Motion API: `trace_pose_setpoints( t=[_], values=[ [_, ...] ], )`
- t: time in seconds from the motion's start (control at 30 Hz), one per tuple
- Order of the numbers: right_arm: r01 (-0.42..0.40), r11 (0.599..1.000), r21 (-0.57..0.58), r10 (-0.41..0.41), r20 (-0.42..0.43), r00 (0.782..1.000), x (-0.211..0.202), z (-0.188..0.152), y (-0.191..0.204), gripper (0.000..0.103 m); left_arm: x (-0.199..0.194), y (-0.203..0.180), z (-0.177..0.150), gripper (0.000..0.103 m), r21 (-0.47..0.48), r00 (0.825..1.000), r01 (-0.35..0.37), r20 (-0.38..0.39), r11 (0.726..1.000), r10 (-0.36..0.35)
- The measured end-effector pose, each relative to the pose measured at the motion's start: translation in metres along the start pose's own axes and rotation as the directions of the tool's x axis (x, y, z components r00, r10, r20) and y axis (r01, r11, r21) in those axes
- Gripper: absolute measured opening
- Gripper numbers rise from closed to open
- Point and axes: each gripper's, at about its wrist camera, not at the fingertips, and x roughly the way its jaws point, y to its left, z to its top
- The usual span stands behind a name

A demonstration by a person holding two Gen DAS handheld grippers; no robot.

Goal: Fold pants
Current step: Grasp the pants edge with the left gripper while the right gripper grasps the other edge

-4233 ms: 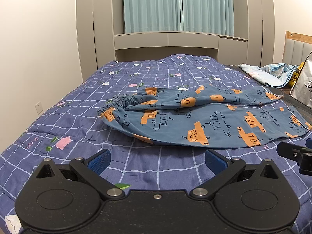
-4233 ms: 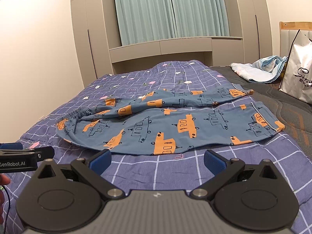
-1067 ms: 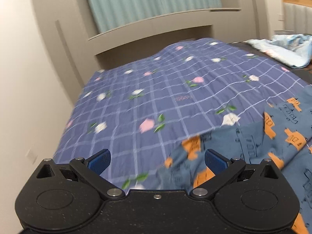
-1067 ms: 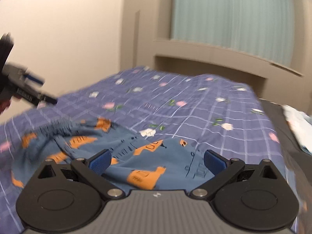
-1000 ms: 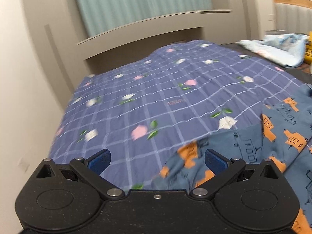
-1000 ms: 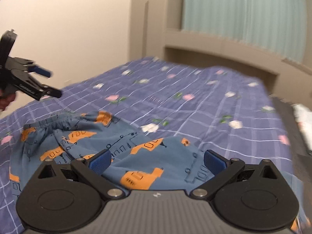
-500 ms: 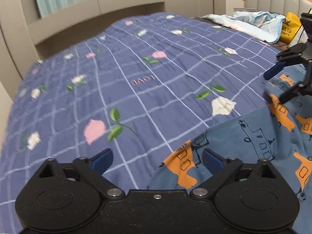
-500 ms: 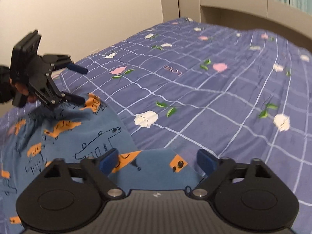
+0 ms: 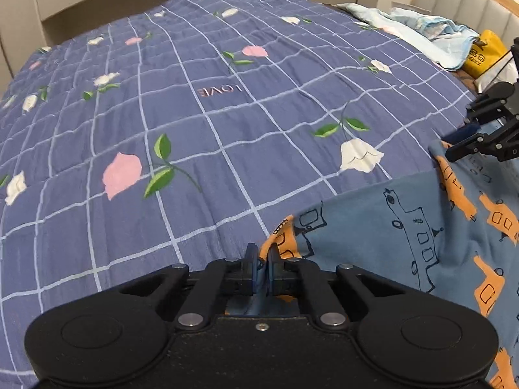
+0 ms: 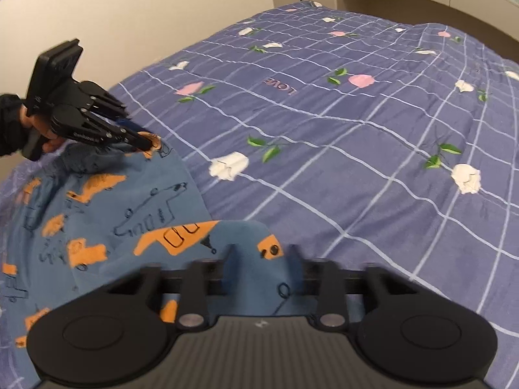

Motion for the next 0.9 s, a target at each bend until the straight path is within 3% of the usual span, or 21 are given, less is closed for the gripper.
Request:
trace_pose_setpoints(
  t=[0.13, 0.23, 0.3, 0.4, 0.67, 0.73, 0.77, 0.83, 0.9],
  values=[
    [0.077, 0.996, -0.042, -0.075, 0.049, 0.996, -0.008, -0.001, 0.016, 0.003, -0.023, -0.01, 0.0, 0.003, 0.0, 0.994, -0.077, 0.072, 0.997, 0.077],
    [0.175, 0.983, -0.059, -0.166, 0.13, 0.978, -0.023, 0.006, 0.028, 0.003, -0.052, -0.007, 0.003, 0.002, -0.037, 0.975, -0.16, 0.152, 0.986, 0.164],
    [0.249, 0.966, -0.071, -0.234, 0.172, 0.957, -0.029, 0.013, 0.033, 0.003, -0.066, 0.002, 0.004, 0.002, -0.105, 0.958, -0.22, 0.164, 0.97, 0.236],
    [0.309, 0.947, -0.087, -0.285, 0.214, 0.934, -0.026, 0.029, 0.036, 0.003, -0.08, 0.017, 0.003, 0.003, -0.194, 0.951, -0.204, 0.193, 0.96, 0.241],
    [0.313, 0.947, -0.067, -0.305, 0.104, 0.947, 0.035, 0.04, 0.024, 0.006, -0.028, 0.031, -0.002, 0.008, -0.204, 0.967, -0.223, 0.076, 0.953, 0.243],
    [0.29, 0.956, -0.039, -0.284, 0.111, 0.952, 0.034, 0.036, 0.018, 0.016, -0.02, 0.037, -0.005, 0.017, -0.23, 0.973, -0.203, 0.062, 0.952, 0.222],
    [0.273, 0.962, -0.023, -0.269, 0.118, 0.956, 0.032, 0.034, 0.015, 0.023, -0.018, 0.041, -0.007, 0.029, -0.237, 0.975, -0.191, 0.068, 0.953, 0.212],
    [0.23, 0.973, 0.0, -0.227, 0.138, 0.964, 0.025, 0.031, 0.009, 0.054, -0.021, 0.045, -0.009, 0.041, -0.225, 0.973, -0.182, 0.097, 0.957, 0.208],
    [0.209, 0.978, 0.01, -0.208, 0.144, 0.967, 0.021, 0.031, 0.005, 0.058, -0.023, 0.045, -0.008, 0.058, -0.201, 0.974, -0.168, 0.12, 0.965, 0.195]
  ],
)
